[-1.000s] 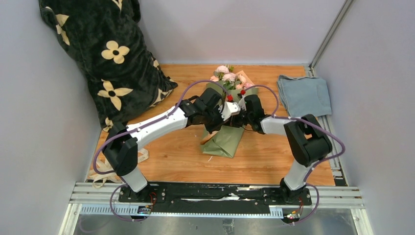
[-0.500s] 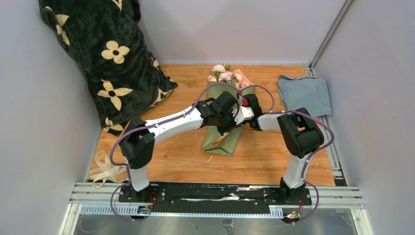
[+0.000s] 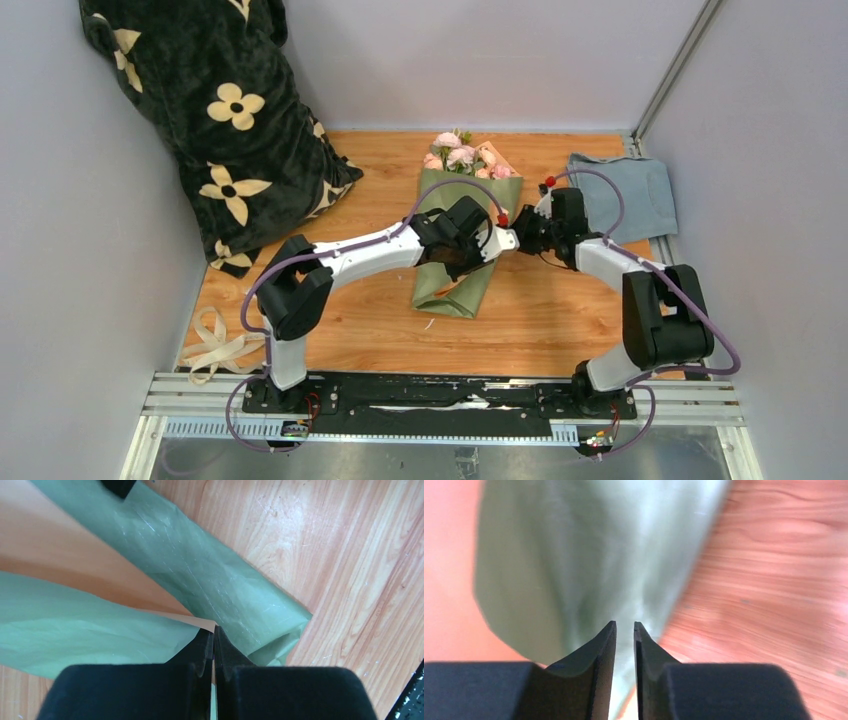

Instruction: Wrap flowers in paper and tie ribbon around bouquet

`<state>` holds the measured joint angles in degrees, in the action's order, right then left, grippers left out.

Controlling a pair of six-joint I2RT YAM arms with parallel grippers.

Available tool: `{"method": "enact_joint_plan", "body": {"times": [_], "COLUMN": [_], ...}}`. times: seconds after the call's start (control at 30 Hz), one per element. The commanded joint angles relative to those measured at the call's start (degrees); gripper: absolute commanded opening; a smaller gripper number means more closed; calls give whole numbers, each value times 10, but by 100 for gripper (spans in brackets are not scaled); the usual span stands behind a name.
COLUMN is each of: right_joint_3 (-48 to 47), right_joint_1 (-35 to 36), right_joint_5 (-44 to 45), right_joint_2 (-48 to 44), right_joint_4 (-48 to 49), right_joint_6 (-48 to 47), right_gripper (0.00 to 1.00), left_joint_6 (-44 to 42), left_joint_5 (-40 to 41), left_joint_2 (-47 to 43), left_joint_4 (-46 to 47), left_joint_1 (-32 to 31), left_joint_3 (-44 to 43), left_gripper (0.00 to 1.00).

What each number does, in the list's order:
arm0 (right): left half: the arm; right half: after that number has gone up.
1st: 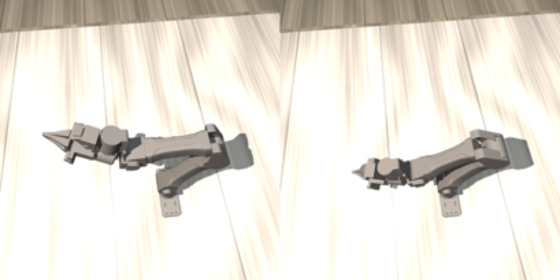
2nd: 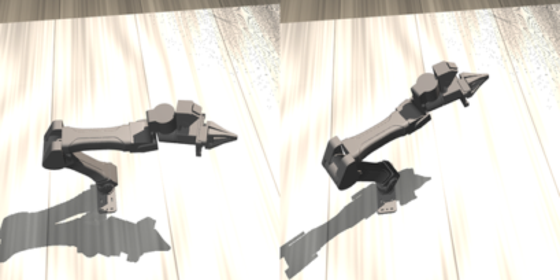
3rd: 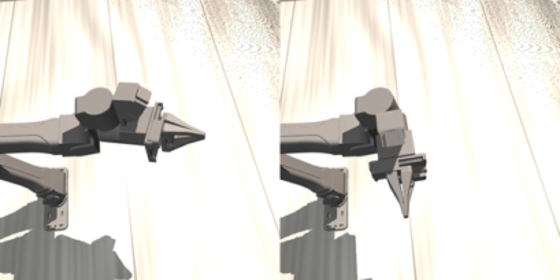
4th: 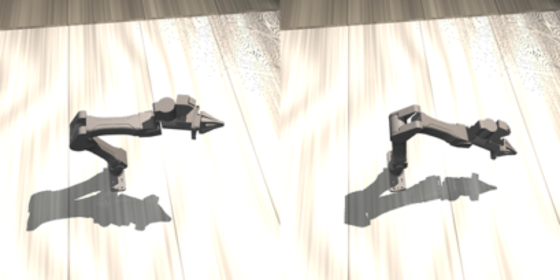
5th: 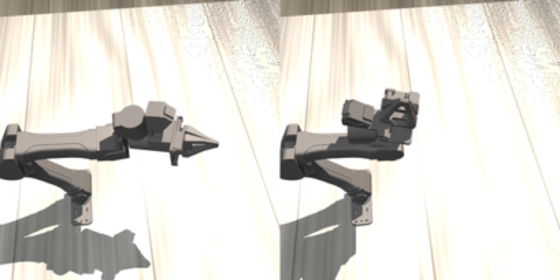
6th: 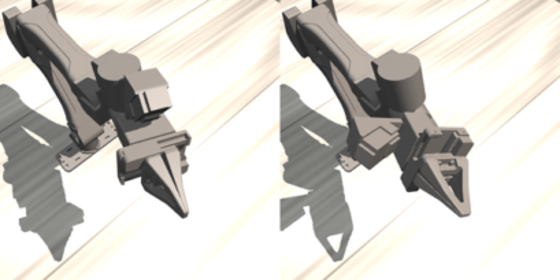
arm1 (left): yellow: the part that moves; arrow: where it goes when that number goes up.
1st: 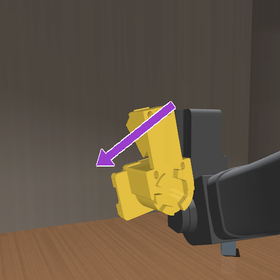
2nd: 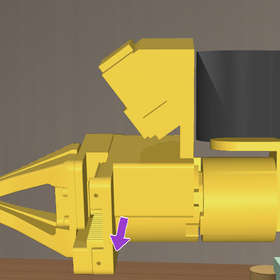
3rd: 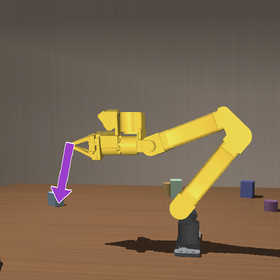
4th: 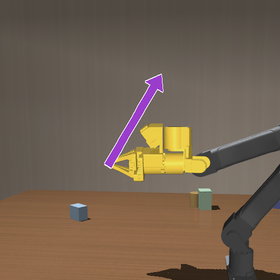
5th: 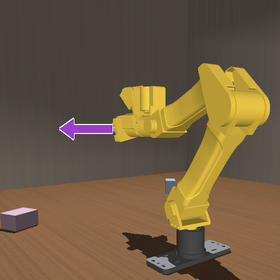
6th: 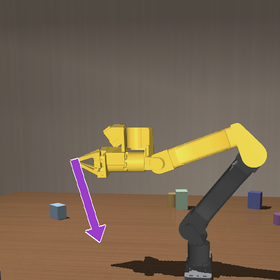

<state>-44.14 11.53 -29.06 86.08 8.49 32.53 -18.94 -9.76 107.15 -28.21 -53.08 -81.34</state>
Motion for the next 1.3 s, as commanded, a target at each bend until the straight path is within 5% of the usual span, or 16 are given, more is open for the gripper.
{"method": "enact_joint_plan", "body": {"times": [0.0, 0.07, 0.23, 0.5, 0.83, 1.27], "right_joint_3": [19, 5, -19, -27, 22, -62], "right_joint_1": [-55, -64, -63, -28, -19, -131], "right_joint_5": [28, 8, -77, -153, -168, -15], "right_joint_2": [4, 36, 120, 209, 172, -48], "right_joint_4": [-69, -80, -31, 92, 131, -153], "right_joint_6": [-51, -69, -68, 5, 32, -127], "right_gripper": [32, 43, 47, 0, 0, 35], "left_joint_6": [-9, -8, -5, -12, -13, -42], "left_joint_5": [9, 8, 10, 20, 25, 52], "left_joint_2": [28, 35, 42, 67, 120, 132], "left_joint_4": [10, 9, 8, -5, -1, 35], "left_joint_1": [-10, -13, -18, -48, -50, -50], "left_joint_3": [-10, -15, -27, -77, -83, -25], "left_gripper": [0, 0, 0, 0, 0, 0]}}
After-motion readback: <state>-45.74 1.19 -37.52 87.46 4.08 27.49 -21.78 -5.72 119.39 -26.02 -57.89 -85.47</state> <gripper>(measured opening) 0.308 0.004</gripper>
